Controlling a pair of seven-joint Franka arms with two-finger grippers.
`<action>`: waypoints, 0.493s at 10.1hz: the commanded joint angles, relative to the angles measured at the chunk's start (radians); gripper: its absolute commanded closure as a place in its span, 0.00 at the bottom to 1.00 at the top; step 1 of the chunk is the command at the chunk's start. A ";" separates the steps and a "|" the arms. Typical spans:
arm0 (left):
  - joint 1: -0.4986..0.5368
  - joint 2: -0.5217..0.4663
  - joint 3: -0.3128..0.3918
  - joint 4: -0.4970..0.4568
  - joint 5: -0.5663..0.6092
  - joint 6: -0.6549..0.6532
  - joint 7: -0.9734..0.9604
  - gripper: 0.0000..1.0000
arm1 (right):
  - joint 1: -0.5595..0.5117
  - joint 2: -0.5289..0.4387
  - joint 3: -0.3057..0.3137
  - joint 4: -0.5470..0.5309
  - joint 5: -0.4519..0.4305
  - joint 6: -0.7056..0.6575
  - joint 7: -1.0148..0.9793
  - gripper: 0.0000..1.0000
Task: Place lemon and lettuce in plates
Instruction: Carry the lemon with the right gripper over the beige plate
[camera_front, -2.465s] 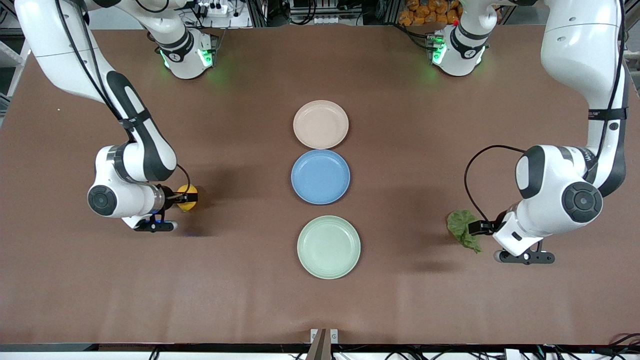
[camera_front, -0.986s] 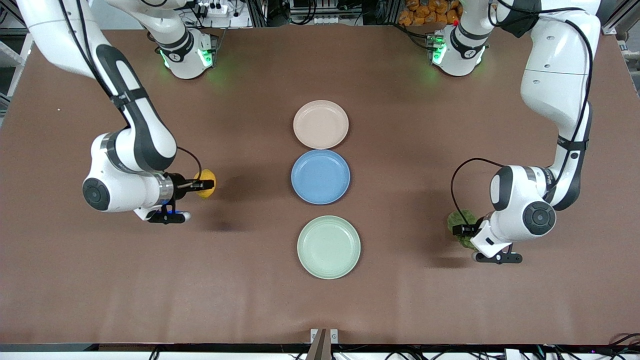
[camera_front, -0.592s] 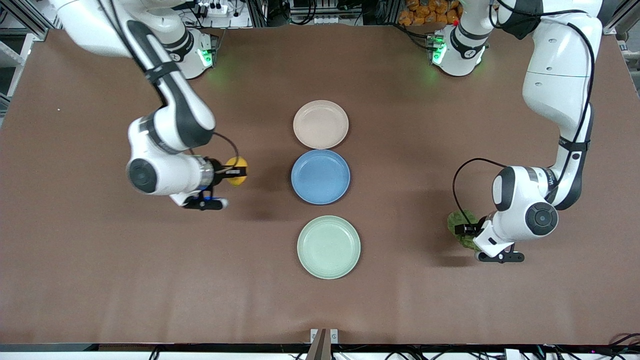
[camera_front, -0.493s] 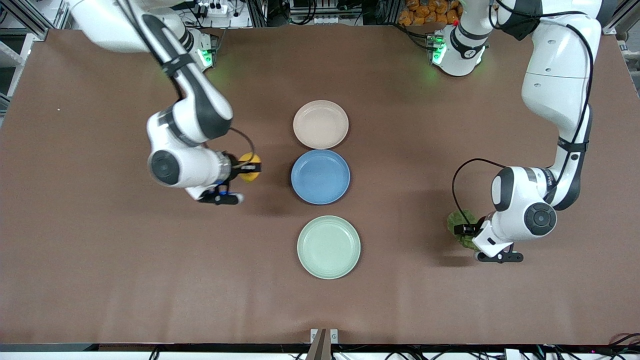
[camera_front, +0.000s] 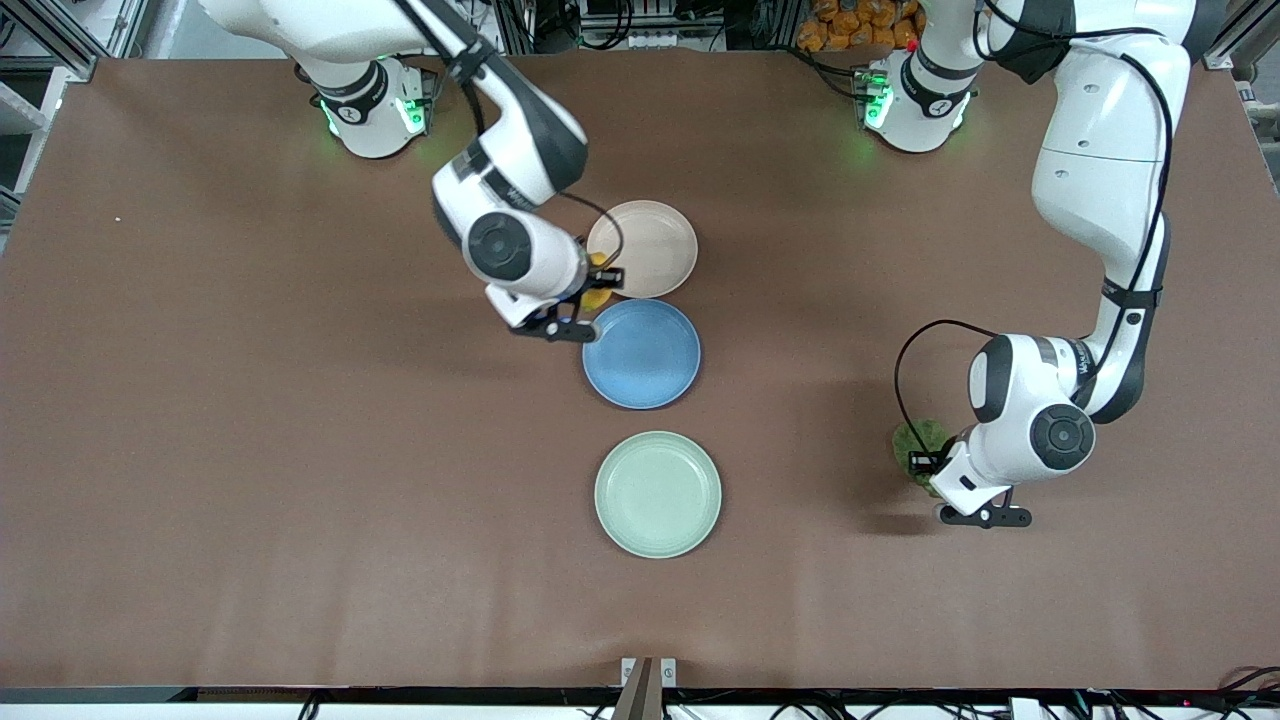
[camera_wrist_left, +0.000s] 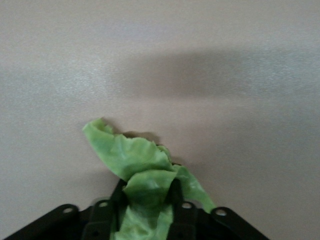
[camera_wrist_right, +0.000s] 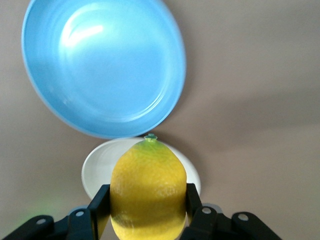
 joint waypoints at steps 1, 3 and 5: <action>0.012 -0.011 0.007 0.017 0.029 0.011 -0.008 1.00 | 0.059 0.002 -0.006 -0.041 0.011 0.061 0.098 1.00; 0.003 -0.022 0.007 0.019 0.029 0.011 -0.012 1.00 | 0.098 0.003 -0.006 -0.072 0.011 0.070 0.123 1.00; -0.003 -0.031 0.001 0.039 0.027 0.008 -0.015 1.00 | 0.118 0.014 -0.008 -0.083 0.011 0.092 0.123 1.00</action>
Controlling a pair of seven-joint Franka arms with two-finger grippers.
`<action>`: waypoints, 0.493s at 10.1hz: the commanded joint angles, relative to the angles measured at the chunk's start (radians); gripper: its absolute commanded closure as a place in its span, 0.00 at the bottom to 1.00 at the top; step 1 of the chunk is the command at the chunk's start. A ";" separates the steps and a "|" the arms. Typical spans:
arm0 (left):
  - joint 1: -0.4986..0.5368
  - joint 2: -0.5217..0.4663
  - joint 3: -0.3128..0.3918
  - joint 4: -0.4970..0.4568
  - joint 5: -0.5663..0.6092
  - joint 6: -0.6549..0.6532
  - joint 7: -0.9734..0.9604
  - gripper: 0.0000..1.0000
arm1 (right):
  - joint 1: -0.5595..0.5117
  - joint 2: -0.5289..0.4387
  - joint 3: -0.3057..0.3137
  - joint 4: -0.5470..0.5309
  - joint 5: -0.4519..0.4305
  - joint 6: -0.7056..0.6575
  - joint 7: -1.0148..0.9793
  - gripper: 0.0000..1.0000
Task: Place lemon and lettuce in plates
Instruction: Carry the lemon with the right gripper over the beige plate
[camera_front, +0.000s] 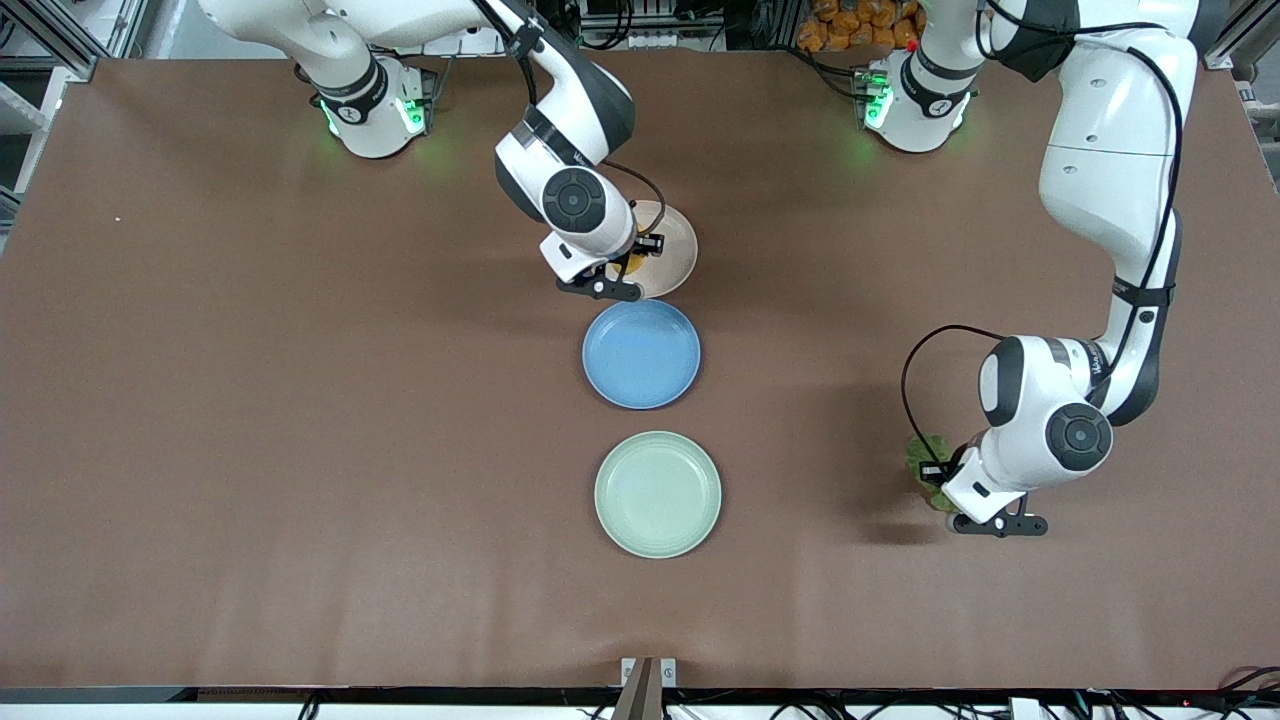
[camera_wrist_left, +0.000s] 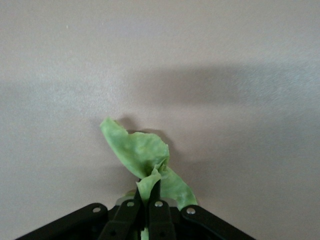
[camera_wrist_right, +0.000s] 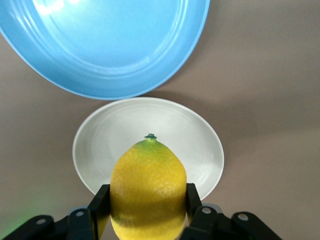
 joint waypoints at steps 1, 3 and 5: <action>-0.009 -0.028 -0.004 0.003 0.027 -0.004 -0.015 1.00 | 0.029 0.016 -0.007 -0.015 0.011 0.064 0.019 1.00; -0.011 -0.054 -0.025 0.004 0.016 -0.004 -0.016 1.00 | 0.040 0.033 -0.007 -0.015 0.011 0.083 0.032 1.00; -0.015 -0.100 -0.086 0.007 0.003 -0.019 -0.059 1.00 | 0.039 0.033 -0.007 -0.015 0.011 0.072 0.032 0.83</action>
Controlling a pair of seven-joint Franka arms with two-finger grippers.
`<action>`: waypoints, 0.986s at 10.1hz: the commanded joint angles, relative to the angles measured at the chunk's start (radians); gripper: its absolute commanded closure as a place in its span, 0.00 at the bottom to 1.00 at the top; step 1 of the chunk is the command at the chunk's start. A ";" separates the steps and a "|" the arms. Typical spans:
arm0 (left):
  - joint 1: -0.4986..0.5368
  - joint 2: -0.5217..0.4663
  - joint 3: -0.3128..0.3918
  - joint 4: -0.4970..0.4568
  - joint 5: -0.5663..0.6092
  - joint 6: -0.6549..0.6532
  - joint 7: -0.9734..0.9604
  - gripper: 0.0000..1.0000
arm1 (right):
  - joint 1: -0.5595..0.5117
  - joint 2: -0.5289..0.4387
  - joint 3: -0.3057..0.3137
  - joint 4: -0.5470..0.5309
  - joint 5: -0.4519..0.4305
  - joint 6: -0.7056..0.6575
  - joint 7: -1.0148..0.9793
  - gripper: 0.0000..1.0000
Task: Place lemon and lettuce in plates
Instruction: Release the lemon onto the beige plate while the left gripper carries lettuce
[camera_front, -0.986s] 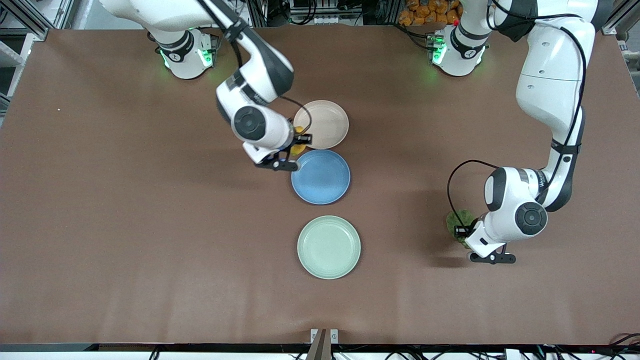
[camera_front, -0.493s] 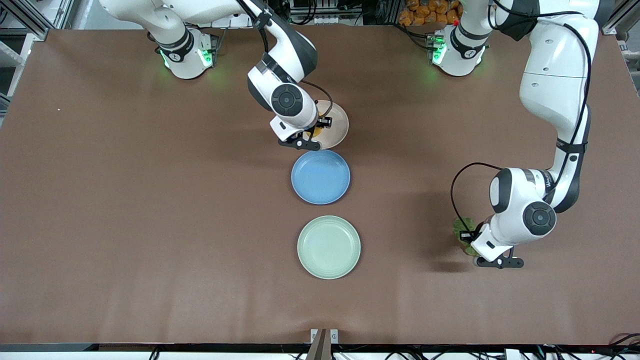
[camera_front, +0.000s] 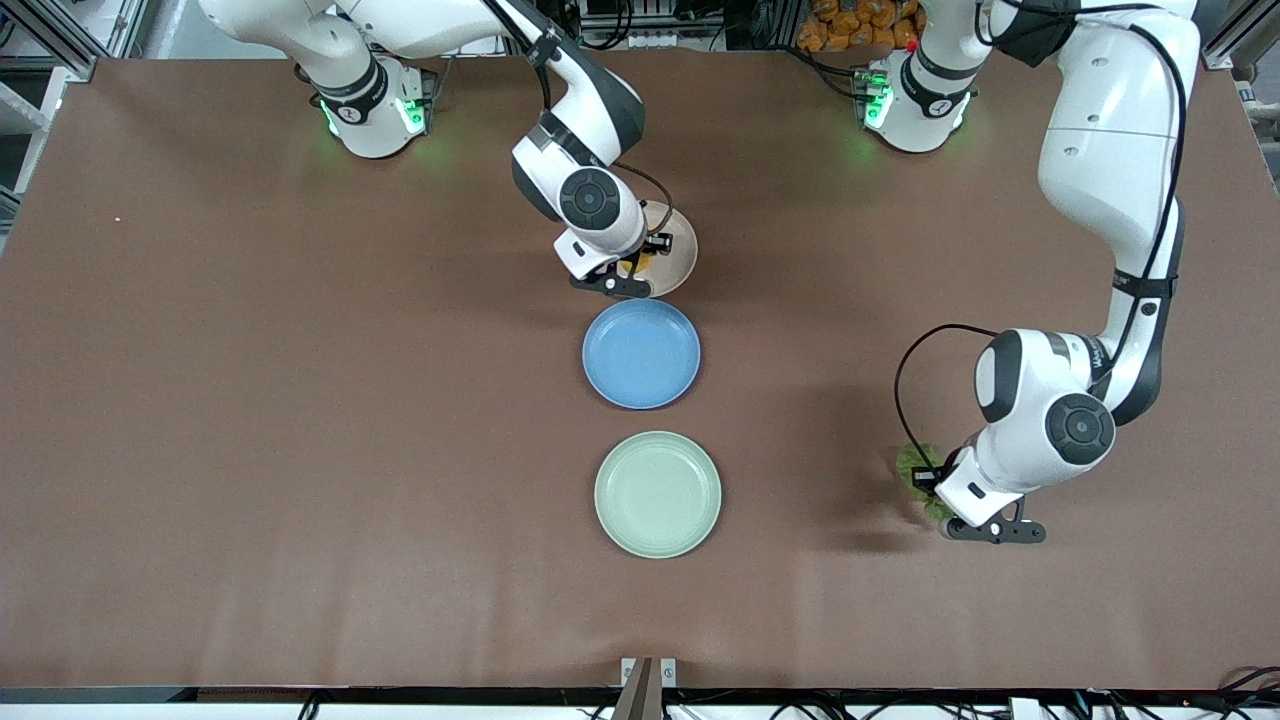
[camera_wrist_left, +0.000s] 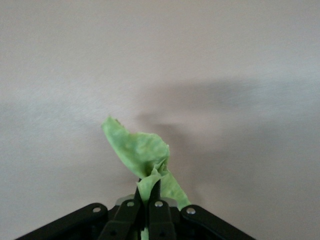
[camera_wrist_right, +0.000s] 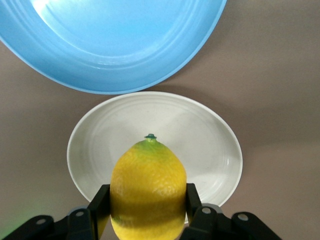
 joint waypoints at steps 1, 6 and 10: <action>-0.013 -0.050 -0.057 0.018 0.003 -0.018 -0.099 1.00 | 0.020 -0.004 -0.006 -0.006 0.009 0.009 0.018 0.53; -0.173 -0.024 -0.068 0.078 -0.031 0.066 -0.333 1.00 | 0.020 -0.015 -0.009 -0.005 0.003 -0.002 0.018 0.00; -0.239 0.049 -0.068 0.110 -0.077 0.247 -0.495 1.00 | -0.098 -0.096 -0.015 0.003 -0.005 -0.056 -0.143 0.00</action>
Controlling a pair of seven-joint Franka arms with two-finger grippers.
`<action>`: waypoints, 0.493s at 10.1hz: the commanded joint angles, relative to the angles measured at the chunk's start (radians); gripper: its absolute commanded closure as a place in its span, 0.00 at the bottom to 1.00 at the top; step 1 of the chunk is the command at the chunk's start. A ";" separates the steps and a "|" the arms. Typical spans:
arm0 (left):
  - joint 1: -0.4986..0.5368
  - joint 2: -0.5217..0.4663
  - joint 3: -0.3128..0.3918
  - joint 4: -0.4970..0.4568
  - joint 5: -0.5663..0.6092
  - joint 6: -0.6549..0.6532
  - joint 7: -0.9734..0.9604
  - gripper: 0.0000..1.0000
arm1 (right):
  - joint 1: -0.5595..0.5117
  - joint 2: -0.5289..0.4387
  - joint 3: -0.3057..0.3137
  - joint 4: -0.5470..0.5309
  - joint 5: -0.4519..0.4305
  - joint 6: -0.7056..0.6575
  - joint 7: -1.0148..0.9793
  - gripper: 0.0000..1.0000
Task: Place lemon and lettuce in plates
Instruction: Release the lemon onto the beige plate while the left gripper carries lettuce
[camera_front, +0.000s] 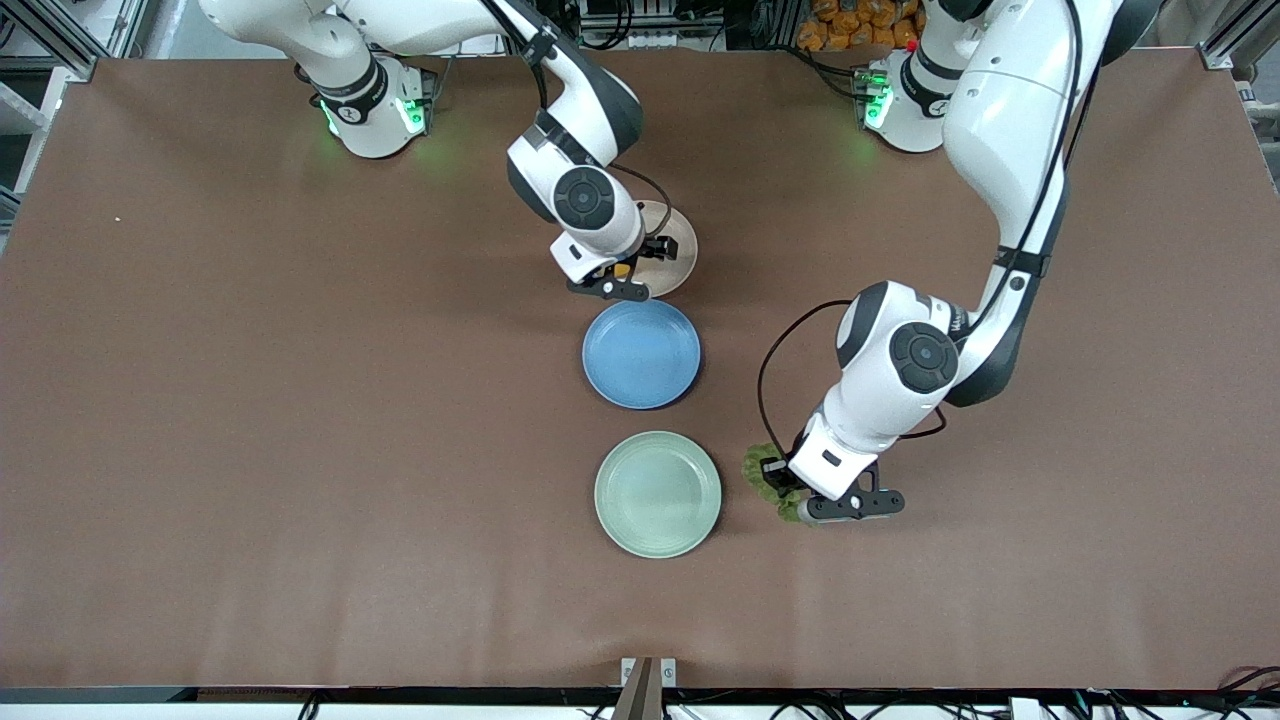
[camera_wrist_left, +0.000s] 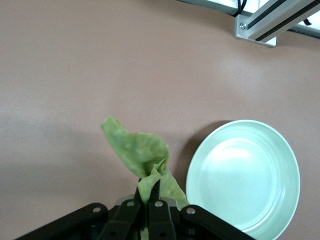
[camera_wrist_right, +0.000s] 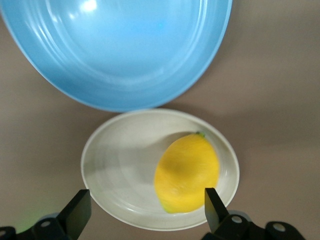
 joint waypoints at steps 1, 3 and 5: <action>-0.048 0.070 0.008 0.049 -0.023 0.109 -0.088 1.00 | -0.109 -0.080 0.007 -0.009 0.000 -0.079 -0.130 0.00; -0.108 0.147 0.008 0.089 -0.046 0.244 -0.183 1.00 | -0.221 -0.107 0.007 0.024 0.000 -0.142 -0.243 0.00; -0.142 0.186 0.008 0.117 -0.048 0.313 -0.264 1.00 | -0.335 -0.105 0.007 0.108 -0.029 -0.229 -0.329 0.00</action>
